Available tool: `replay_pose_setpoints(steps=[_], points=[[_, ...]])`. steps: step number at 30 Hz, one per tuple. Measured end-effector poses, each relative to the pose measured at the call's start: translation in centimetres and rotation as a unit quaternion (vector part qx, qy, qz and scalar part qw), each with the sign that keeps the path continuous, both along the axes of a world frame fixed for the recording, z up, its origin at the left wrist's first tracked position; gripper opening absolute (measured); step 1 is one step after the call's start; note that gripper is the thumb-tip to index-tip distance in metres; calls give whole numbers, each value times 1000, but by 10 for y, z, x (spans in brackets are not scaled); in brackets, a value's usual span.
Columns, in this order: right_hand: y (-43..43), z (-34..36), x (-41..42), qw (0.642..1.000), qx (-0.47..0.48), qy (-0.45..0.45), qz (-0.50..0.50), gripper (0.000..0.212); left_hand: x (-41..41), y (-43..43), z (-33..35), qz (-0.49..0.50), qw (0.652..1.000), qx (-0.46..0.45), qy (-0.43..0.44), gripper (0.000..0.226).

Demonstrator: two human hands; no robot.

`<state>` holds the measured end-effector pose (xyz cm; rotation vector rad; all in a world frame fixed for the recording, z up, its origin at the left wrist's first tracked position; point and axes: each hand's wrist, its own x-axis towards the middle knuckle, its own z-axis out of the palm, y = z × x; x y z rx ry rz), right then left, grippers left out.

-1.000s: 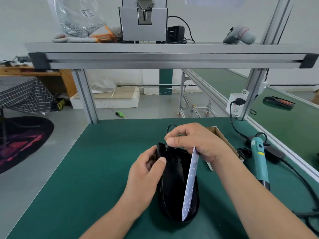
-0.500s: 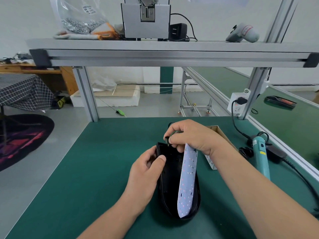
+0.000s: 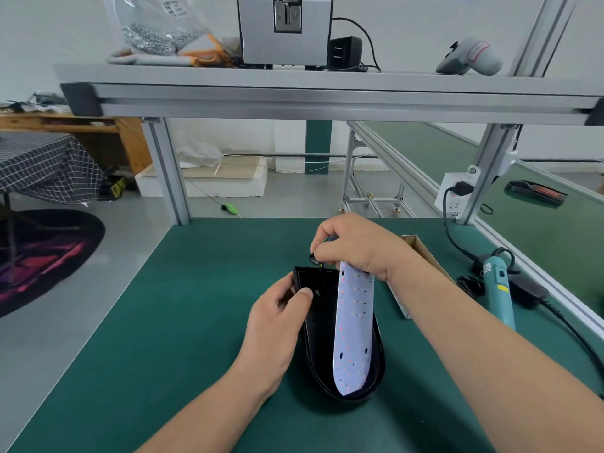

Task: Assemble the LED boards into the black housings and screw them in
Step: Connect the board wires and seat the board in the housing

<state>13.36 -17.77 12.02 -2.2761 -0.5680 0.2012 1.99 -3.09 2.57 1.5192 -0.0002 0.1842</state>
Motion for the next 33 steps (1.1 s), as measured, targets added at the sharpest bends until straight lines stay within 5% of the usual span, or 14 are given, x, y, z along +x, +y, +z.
replay_pose_setpoints(steps=[9,20,24,33], points=[[16,25,-1,981,-166,-52,85,6,3,0,-6,-21,1000,-16,9,30],[18,38,2,970,-217,-32,108,16,7,1,-12,-25,999,-24,19,31],[27,46,2,944,-301,-59,123,31,7,1,-12,-30,999,-8,25,32],[51,52,11,905,-391,-65,155,28,9,1,-15,-44,999,-14,28,33]])
